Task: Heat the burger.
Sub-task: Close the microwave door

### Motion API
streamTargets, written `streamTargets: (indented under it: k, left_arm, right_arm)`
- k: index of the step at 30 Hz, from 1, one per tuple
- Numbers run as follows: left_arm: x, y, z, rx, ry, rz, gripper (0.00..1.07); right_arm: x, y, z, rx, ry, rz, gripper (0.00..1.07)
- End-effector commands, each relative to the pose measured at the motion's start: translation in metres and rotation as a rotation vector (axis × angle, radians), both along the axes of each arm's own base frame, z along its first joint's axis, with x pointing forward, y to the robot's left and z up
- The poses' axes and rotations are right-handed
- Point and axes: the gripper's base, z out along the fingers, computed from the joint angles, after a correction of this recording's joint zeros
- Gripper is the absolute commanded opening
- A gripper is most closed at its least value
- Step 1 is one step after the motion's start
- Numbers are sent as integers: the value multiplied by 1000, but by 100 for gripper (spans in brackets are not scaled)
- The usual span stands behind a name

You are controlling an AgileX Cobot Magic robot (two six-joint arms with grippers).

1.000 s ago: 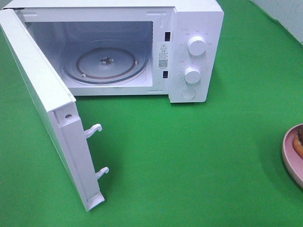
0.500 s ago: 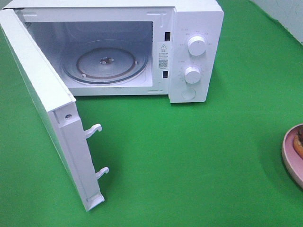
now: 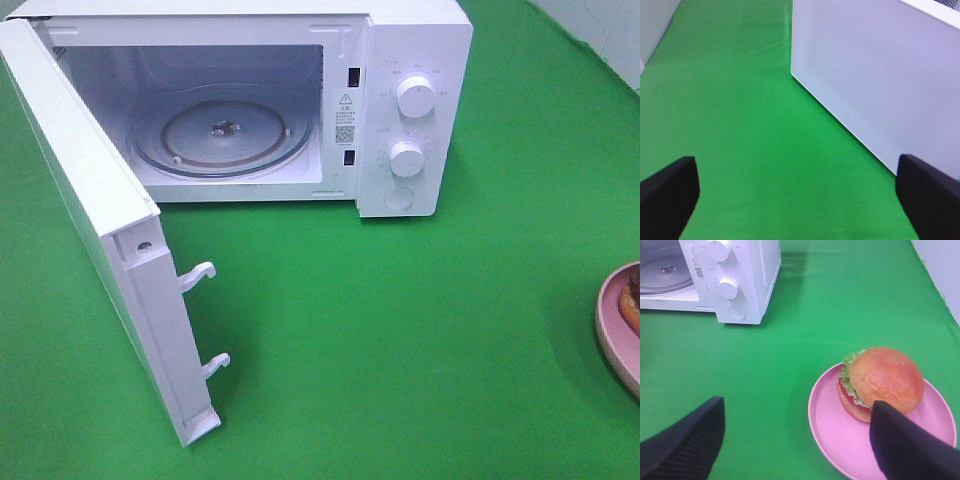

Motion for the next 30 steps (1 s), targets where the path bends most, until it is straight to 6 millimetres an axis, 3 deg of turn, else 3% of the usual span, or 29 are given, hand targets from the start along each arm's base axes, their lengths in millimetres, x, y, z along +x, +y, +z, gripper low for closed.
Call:
streamTargets:
  k: [1, 13, 17, 18, 19, 20, 21, 22, 23, 24, 26, 27, 28, 29, 30]
  left_arm:
    - [0, 0, -1, -9, -6, 4, 102]
    - [5, 0, 7, -28, -16, 18, 101]
    - [16, 2, 17, -21, -55, 32, 93]
    - [23, 3, 20, -25, -60, 36, 86]
    - [23, 3, 20, -25, -60, 36, 86]
    - [31, 4, 21, -27, -44, 39, 76]
    - [31, 4, 21, -27, -44, 39, 76]
    - [40, 5, 21, -28, -10, 42, 65]
    - [40, 5, 21, -28, -10, 42, 65]
    - [50, 5, 19, -30, 23, 45, 55]
    - [59, 6, 17, -33, 29, 51, 51]
    - [64, 7, 15, -34, 28, 54, 38]
    - [64, 7, 15, -34, 28, 54, 38]
    - [72, 8, 11, -37, 30, 61, 21]
    - [72, 8, 11, -37, 30, 61, 21]
  right_arm:
    - [-4, 0, 0, 10, -31, -12, 76]
    - [-4, 0, 0, 11, -31, -13, 76]
    - [-4, 0, 0, 11, -31, -13, 76]
    - [-4, 0, 0, 11, -31, -13, 76]
    - [-4, 0, 0, 11, -31, -13, 76]
    - [-4, 0, 0, 11, -31, -13, 76]
    - [-4, 0, 0, 11, -31, -13, 76]
    - [-4, 0, 0, 11, -31, -13, 76]
    - [-4, 0, 0, 11, -31, -13, 76]
    - [-4, 0, 0, 11, -31, -13, 76]
    - [-4, 0, 0, 11, -31, -13, 76]
    - [-4, 0, 0, 11, -31, -13, 76]
    - [-4, 0, 0, 11, -31, -13, 76]
    - [-4, 0, 0, 11, -31, -13, 76]
    - [-4, 0, 0, 11, -31, -13, 76]
